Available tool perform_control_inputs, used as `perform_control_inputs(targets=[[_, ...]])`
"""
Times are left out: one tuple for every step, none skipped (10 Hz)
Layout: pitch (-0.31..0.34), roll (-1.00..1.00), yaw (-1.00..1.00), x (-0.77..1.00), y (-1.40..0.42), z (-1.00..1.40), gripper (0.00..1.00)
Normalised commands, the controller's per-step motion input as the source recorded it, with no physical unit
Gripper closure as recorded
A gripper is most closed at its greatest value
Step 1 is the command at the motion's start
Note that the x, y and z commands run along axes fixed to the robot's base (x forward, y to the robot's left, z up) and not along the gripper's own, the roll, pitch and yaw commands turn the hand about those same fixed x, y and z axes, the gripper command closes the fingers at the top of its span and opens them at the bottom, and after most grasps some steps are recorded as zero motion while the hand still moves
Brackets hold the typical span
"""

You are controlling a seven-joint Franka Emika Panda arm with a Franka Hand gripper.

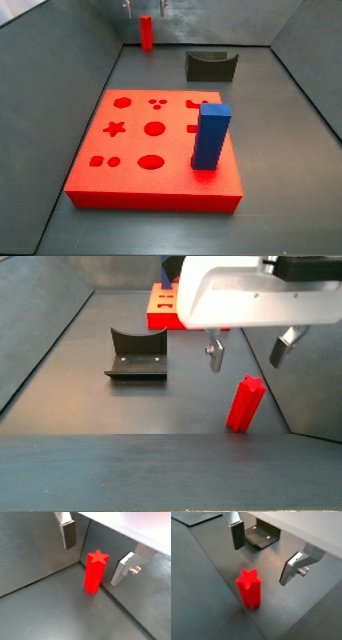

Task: Pick up the star object. Move up. Move to above the board. Insert the star object.
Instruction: Pick up the star object.

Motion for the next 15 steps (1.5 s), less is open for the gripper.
perform_control_inputs(targets=[[-0.297,-0.09,0.19,-0.16,0.85,-0.39,0.0],[-0.273,-0.05,0.18,-0.15,0.8,-0.51,0.0],[-0.229,-0.02,0.16,0.0,0.64,-0.6,0.0],[-0.2,0.0,0.13,0.03,0.41,-0.74,0.0],[-0.211,-0.07,0.1,0.1,0.15,-0.78,0.0],[-0.156,-0.07,0.07,0.18,0.0,-0.71,0.0],[-0.124,-0.05,0.03,0.17,0.0,-0.65,0.0],[-0.124,0.0,0.0,0.01,-0.23,-0.59,0.0],[-0.026,0.0,0.0,0.0,-0.01,0.0,0.0],[0.0,0.0,0.0,0.0,0.0,0.0,0.0],[0.0,0.0,0.0,0.0,0.0,0.0,1.0],[0.0,0.0,0.0,0.0,0.0,0.0,1.0],[0.0,0.0,0.0,0.0,0.0,0.0,1.0],[0.0,0.0,0.0,0.0,0.0,0.0,1.0],[0.0,0.0,0.0,0.0,0.0,0.0,1.0]])
